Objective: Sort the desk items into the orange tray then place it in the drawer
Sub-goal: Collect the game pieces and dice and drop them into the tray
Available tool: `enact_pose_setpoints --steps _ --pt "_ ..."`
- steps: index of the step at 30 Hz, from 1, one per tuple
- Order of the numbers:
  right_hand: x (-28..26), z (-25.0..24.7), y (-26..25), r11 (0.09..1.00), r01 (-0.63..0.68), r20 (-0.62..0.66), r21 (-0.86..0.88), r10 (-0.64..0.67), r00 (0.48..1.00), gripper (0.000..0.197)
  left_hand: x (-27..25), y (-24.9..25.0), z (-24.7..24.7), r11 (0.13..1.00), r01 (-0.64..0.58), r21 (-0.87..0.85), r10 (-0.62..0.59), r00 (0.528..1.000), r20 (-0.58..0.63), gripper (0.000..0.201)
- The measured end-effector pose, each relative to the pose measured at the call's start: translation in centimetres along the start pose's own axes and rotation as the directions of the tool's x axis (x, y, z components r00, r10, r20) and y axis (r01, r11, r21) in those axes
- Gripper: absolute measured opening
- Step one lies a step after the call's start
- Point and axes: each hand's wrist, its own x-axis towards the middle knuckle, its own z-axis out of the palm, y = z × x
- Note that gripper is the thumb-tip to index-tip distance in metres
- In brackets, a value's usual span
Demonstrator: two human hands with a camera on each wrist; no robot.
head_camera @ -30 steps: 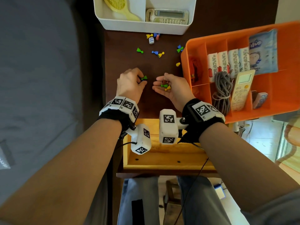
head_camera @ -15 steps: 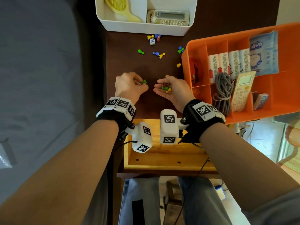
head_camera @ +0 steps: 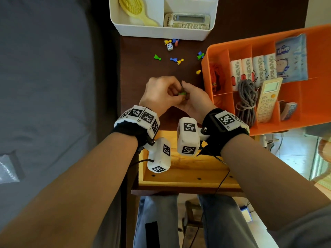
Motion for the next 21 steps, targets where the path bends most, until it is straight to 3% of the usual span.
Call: enact_pose_setpoints --steps 5,7,15,21 --pt "-0.3 0.2 -1.0 0.998 0.053 -0.007 -0.022 -0.053 0.999 0.033 0.6 -0.7 -0.7 0.996 -0.050 0.079 0.070 0.959 -0.273 0.016" --pt "-0.3 0.4 -1.5 0.997 0.064 -0.018 -0.046 -0.065 0.998 0.034 1.3 -1.3 -0.9 0.994 -0.025 0.109 0.059 0.944 -0.324 0.021" --pt "0.3 1.3 -2.4 0.984 0.125 0.027 -0.127 -0.123 0.992 0.030 4.8 -3.2 -1.2 0.973 0.090 0.212 -0.026 0.957 -0.288 0.040" --pt "0.7 1.3 -3.3 0.981 0.108 0.049 -0.159 -0.101 0.994 0.030 5.8 -3.3 -1.2 0.944 0.156 0.289 -0.078 0.961 -0.264 0.022"
